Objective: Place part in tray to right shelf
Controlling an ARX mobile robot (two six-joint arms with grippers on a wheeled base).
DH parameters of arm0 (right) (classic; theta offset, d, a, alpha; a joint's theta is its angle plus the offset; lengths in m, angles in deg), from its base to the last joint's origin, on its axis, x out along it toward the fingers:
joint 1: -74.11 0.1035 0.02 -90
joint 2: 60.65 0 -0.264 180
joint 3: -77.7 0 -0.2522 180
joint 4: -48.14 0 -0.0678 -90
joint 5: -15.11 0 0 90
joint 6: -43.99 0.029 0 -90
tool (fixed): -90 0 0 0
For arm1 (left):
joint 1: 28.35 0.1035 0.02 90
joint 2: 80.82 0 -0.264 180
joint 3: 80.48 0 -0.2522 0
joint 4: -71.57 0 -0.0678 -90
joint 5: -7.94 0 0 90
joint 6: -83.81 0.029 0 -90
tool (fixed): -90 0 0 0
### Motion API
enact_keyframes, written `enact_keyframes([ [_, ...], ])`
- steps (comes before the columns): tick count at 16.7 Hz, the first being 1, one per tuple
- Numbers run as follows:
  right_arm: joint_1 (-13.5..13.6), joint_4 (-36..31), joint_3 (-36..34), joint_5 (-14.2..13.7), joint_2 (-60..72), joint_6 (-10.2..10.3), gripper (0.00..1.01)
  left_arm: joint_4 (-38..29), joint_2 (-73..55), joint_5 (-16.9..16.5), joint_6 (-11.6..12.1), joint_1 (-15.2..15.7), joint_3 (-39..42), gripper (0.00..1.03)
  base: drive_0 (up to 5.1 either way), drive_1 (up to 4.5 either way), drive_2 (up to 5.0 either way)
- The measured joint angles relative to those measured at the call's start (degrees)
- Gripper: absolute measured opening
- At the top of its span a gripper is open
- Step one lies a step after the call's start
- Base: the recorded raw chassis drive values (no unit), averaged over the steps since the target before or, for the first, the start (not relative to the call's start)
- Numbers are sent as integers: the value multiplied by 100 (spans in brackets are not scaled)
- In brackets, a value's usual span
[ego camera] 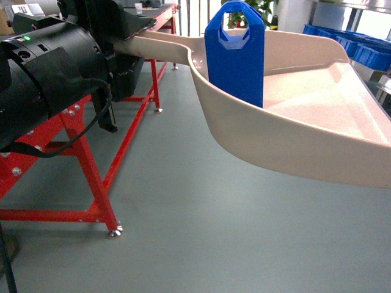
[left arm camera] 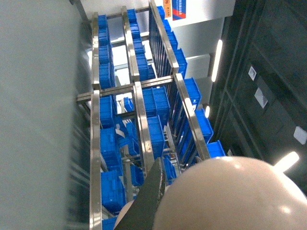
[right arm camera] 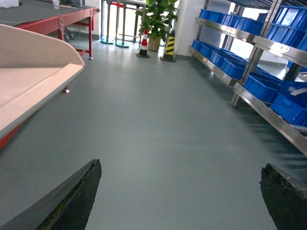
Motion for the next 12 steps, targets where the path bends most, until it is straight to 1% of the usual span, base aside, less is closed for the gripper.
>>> enact_keyframes([
  [12, 0, -7, 2, 0, 0, 0, 98, 4, 0, -4, -2, -11, -4, 13, 499, -235, -250],
])
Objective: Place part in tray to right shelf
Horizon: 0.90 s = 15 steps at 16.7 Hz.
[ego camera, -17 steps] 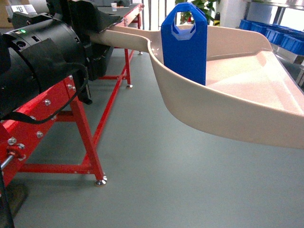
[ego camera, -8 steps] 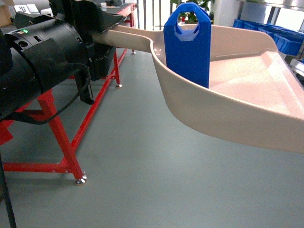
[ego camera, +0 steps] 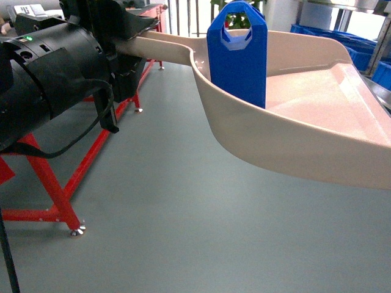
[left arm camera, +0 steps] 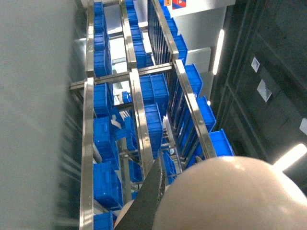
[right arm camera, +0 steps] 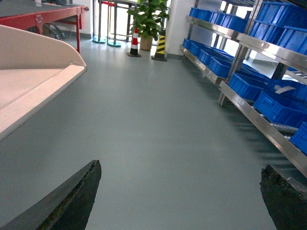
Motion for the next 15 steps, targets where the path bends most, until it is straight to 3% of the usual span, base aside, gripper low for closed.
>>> enact_keyframes([
  [5, -2, 0, -2, -13, 0, 0, 98, -2, 0, -72, 0, -74, 0, 13, 0, 0, 0],
  [15, 0, 0, -2, -7, -24, 0, 98, 28, 0, -9, 4, 7, 4, 13, 3, 429, -423],
])
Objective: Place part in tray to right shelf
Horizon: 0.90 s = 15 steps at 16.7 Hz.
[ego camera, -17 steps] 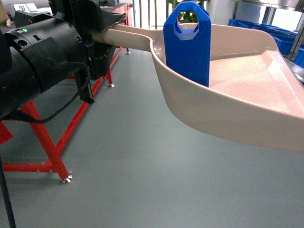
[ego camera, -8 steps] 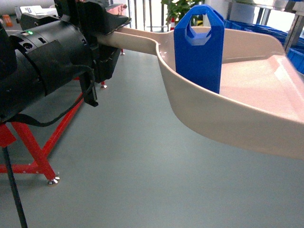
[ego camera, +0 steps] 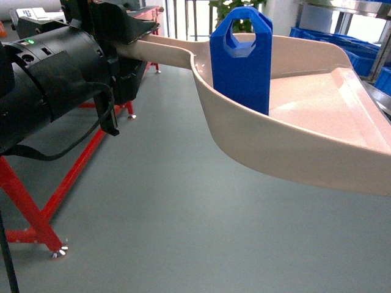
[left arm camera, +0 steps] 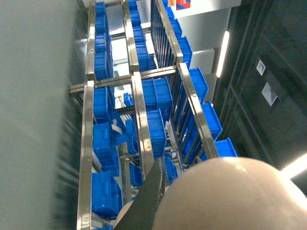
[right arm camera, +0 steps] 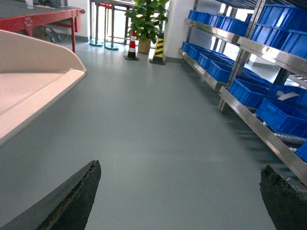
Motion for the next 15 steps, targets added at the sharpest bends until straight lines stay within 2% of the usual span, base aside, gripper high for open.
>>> enact_keyframes([
  [15, 0, 7, 0, 2, 24, 0, 98, -37, -2, 7, -2, 4, -2, 13, -1, 433, -434],
])
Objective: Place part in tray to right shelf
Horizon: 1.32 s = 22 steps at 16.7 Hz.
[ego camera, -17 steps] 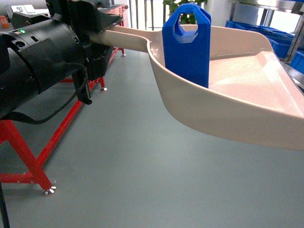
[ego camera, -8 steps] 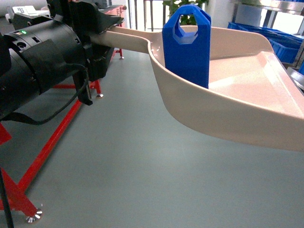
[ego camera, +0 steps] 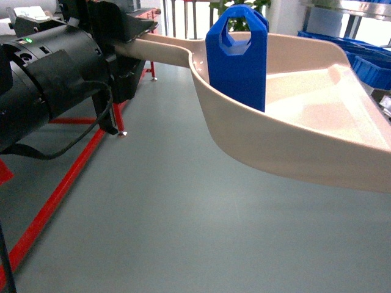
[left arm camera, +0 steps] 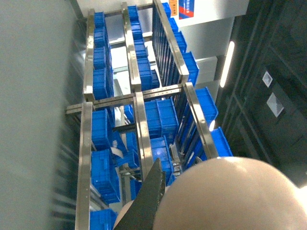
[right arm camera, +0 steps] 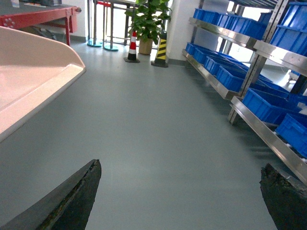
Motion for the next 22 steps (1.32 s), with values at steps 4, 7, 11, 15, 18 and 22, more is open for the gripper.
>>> enact_keyframes([
  [4, 0, -2, 2, 0, 0, 0, 98, 9, 0, 15, -2, 2, -2, 13, -6, 427, -439],
  [7, 0, -4, 2, 0, -2, 0, 98, 11, 0, 0, -2, 0, -2, 13, -1, 432, -434],
  [11, 0, 2, 2, 0, 2, -2, 98, 22, 0, 7, 0, 0, -2, 13, 0, 433, -433],
  [15, 0, -24, 2, 0, 0, -2, 98, 7, 0, -2, -4, 0, -2, 13, 2, 435, -431],
  [18, 0, 0, 2, 0, 0, -2, 98, 13, 0, 0, -2, 0, -2, 13, -2, 431, -435],
  [22, 0, 2, 2, 2, -7, -2, 98, 17, 0, -13, 0, -17, -4, 13, -8, 425, -441],
])
